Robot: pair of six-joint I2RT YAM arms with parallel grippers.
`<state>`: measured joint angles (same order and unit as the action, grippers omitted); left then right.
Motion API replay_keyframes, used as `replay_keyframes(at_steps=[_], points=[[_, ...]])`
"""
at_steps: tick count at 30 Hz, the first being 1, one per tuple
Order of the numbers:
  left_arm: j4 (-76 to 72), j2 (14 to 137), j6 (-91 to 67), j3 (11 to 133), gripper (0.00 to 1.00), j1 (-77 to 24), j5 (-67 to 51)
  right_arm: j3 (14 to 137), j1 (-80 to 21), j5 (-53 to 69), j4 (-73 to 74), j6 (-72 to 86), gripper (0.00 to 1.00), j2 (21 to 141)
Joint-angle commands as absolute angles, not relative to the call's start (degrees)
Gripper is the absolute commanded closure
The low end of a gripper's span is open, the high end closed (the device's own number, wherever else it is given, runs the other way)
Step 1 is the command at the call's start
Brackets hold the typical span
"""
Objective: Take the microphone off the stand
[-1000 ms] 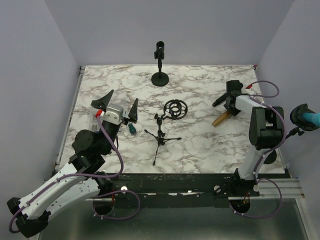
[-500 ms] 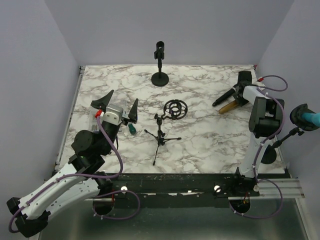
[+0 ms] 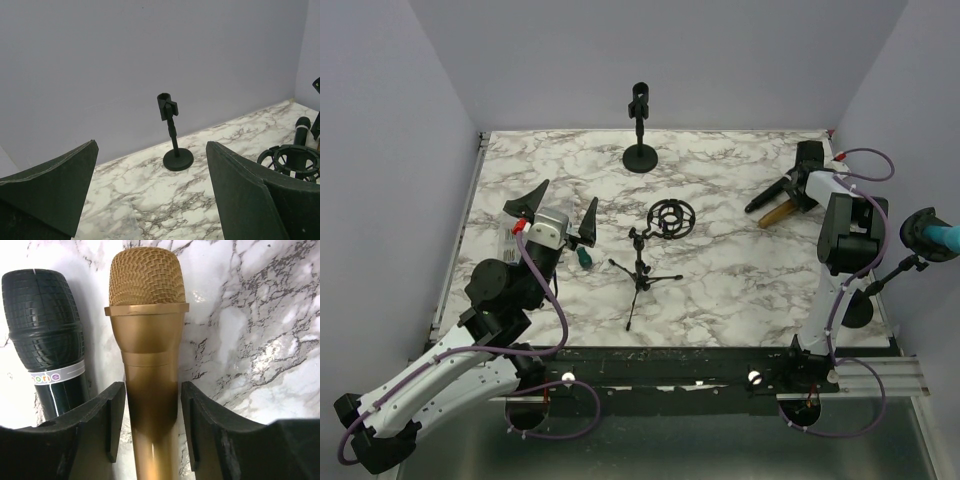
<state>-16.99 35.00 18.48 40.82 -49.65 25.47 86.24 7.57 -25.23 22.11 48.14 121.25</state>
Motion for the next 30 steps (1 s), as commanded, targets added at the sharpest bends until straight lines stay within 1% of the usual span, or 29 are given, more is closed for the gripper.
replay_keyframes(at_steps=[1, 2, 7, 15, 16, 21, 22, 23, 25, 28, 30], points=[[-17.14, 34.84, 18.63, 42.45, 0.07, -50.10, 24.70, 84.71, 8.09, -21.70, 21.72, 46.34, 0.44, 122.85], [-17.06, 34.89, 18.63, 42.53, 0.07, -50.15, 24.70, 84.33, 8.09, -21.46, 21.35, 46.12, 0.40, 122.52], [-16.96, 34.54, 18.63, 42.55, 0.07, -50.19, 24.70, 82.69, 8.10, -21.16, 21.10, 45.67, 0.39, 120.53], [-16.79, 34.27, 18.46, 42.71, 0.07, -50.36, 24.61, 79.40, 7.94, -21.82, 21.01, 44.09, 0.34, 112.59], [-16.74, 34.19, 18.46, 42.71, 0.07, -50.37, 24.61, 79.04, 7.82, -21.76, 20.96, 43.44, 0.30, 111.49], [-16.61, 34.19, 18.29, 42.80, 0.07, -50.45, 24.52, 76.62, 6.08, -23.07, 20.65, 40.57, 0.26, 104.46], [-16.61, 34.22, 18.25, 42.80, 0.07, -50.49, 24.46, 75.94, 5.71, -23.28, 20.44, 40.09, 0.21, 102.87], [-16.53, 34.23, 18.19, 42.80, 0.07, -50.45, 24.43, 75.10, 5.12, -23.38, 20.24, 39.64, 0.20, 101.55], [-16.52, 34.34, 18.10, 42.88, 0.07, -50.45, 24.39, 73.15, 4.15, -21.40, 19.52, 38.79, 0.17, 98.48], [-16.26, 34.43, 17.93, 42.98, 0.07, -50.45, 24.26, 67.82, 2.16, -14.91, 16.88, 36.94, 0.15, 93.45], [-16.22, 34.36, 17.85, 42.98, 0.07, -50.49, 24.26, 63.15, 0.97, -6.33, 14.15, 35.89, 0.12, 90.05]])
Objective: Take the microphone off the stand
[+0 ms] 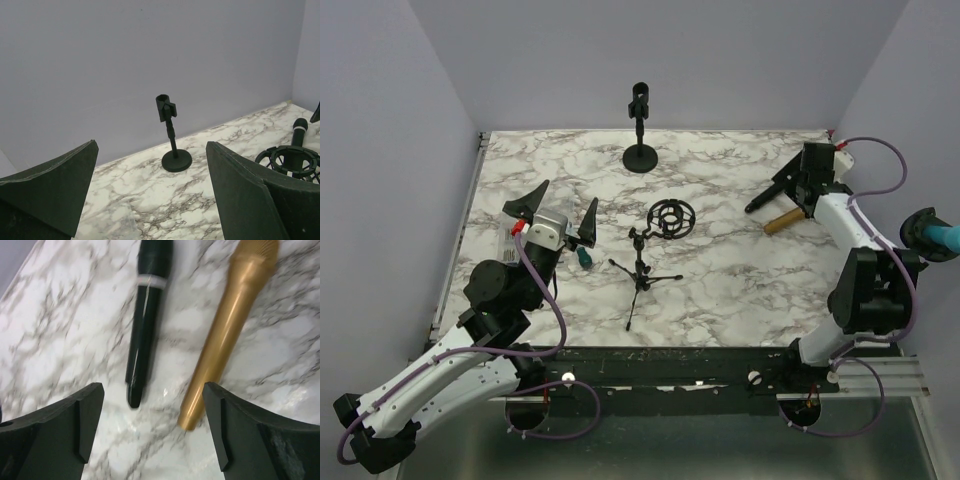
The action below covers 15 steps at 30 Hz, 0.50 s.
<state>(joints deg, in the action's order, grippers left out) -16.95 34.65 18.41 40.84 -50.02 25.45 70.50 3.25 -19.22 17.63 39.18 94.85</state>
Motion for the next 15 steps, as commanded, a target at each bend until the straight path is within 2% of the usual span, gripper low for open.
replay_keyframes(at_steps=[1, 4, 11, 15], points=[[-16.17, 34.43, 17.80, 43.02, 0.07, -50.53, 24.26, 60.99, 0.29, -1.50, 12.89, 35.68, 0.10, 88.26], [-15.93, 34.50, 17.49, 43.16, 0.07, -50.54, 24.19, 54.43, -3.07, 9.88, 10.73, 34.26, 0.03, 84.24], [-15.22, 35.23, 16.45, 43.42, 0.07, -50.87, 23.79, 37.13, -7.95, 36.03, 2.21, 39.21, 0.00, 75.94], [-14.94, 36.06, 16.13, 43.64, 0.07, -50.98, 23.91, 25.12, -11.77, 49.52, -16.97, 54.96, 0.00, 74.16]])
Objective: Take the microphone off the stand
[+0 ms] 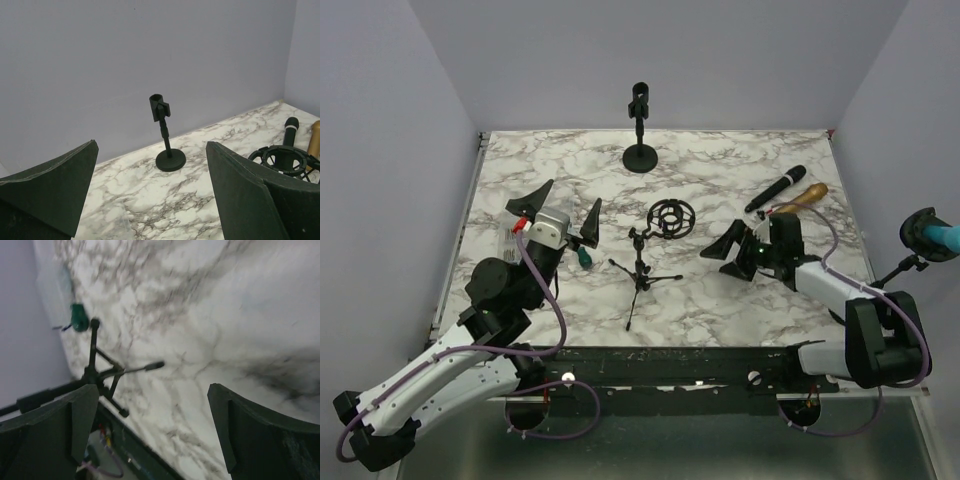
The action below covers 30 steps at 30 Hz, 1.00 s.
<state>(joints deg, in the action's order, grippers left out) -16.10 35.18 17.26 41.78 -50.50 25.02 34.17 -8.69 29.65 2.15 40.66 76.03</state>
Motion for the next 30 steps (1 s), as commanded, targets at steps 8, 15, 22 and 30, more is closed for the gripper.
replay_keyframes(at_steps=[8, 15, 22, 30], points=[[-14.50, 37.15, 15.82, 43.86, 0.07, -51.16, 23.86, 16.05, -26.95, 49.66, -61.28, 81.52, 0.01, 82.38], [-14.59, 37.14, 16.69, 43.86, 0.07, -51.24, 24.78, 19.62, -32.08, 46.14, -88.27, 95.40, 0.19, 97.27], [-14.94, 36.92, 17.49, 43.68, 0.07, -51.33, 25.05, 24.60, -37.04, 42.74, -99.36, 100.79, 0.26, 107.67], [-15.03, 37.04, 17.67, 43.69, 0.07, -51.35, 25.04, 25.71, -37.18, 39.73, -95.17, 96.94, 0.38, 108.46]])
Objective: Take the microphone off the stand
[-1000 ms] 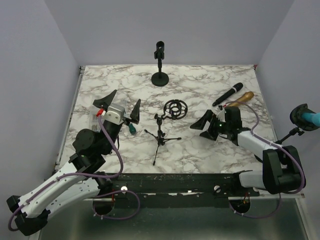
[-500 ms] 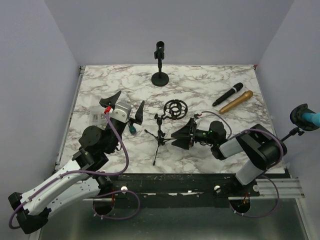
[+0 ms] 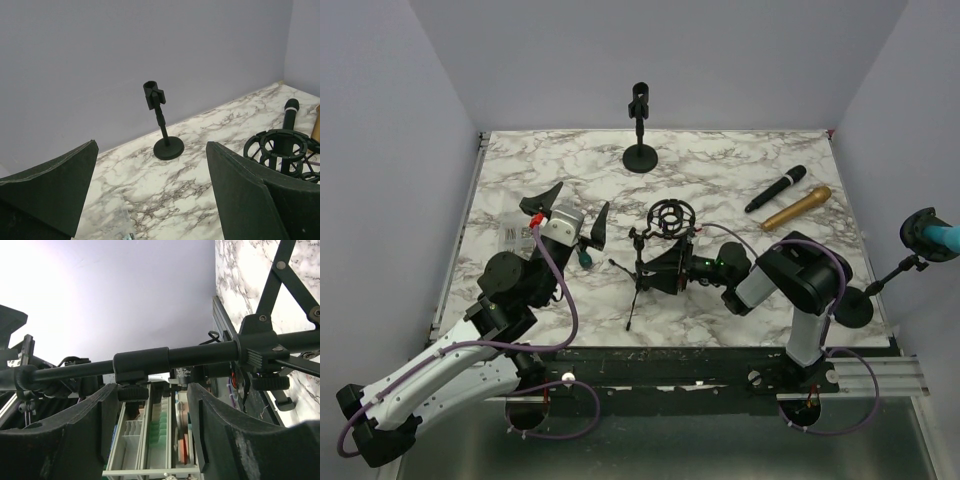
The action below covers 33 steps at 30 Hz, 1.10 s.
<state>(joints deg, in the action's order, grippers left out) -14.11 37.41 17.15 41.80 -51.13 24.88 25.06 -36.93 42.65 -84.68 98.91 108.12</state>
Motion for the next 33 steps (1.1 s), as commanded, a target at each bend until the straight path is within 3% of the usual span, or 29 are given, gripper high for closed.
replay_keyframes(at_steps=[1, 11, 15, 18, 33], points=[[-15.07, 36.98, 17.67, 43.73, 0.07, -51.33, 25.04, 25.90, -37.18, 39.73, -94.57, 96.56, 0.39, 108.54], [-15.04, 36.47, 17.67, 43.77, 0.07, -51.34, 24.96, 24.13, -37.45, 37.00, -95.48, 95.05, 0.65, 108.17], [-15.03, 36.46, 17.67, 43.77, 0.07, -51.33, 24.87, 23.31, -37.91, 34.87, -95.55, 92.68, 0.87, 107.38], [-15.03, 36.41, 17.67, 43.77, 0.07, -51.42, 24.91, 22.38, -38.40, 32.26, -94.96, 89.75, 0.98, 106.60], [-15.12, 36.57, 17.84, 43.68, 0.07, -51.42, 24.91, 20.27, -42.24, 13.95, -67.17, 61.10, 0.99, 92.29]])
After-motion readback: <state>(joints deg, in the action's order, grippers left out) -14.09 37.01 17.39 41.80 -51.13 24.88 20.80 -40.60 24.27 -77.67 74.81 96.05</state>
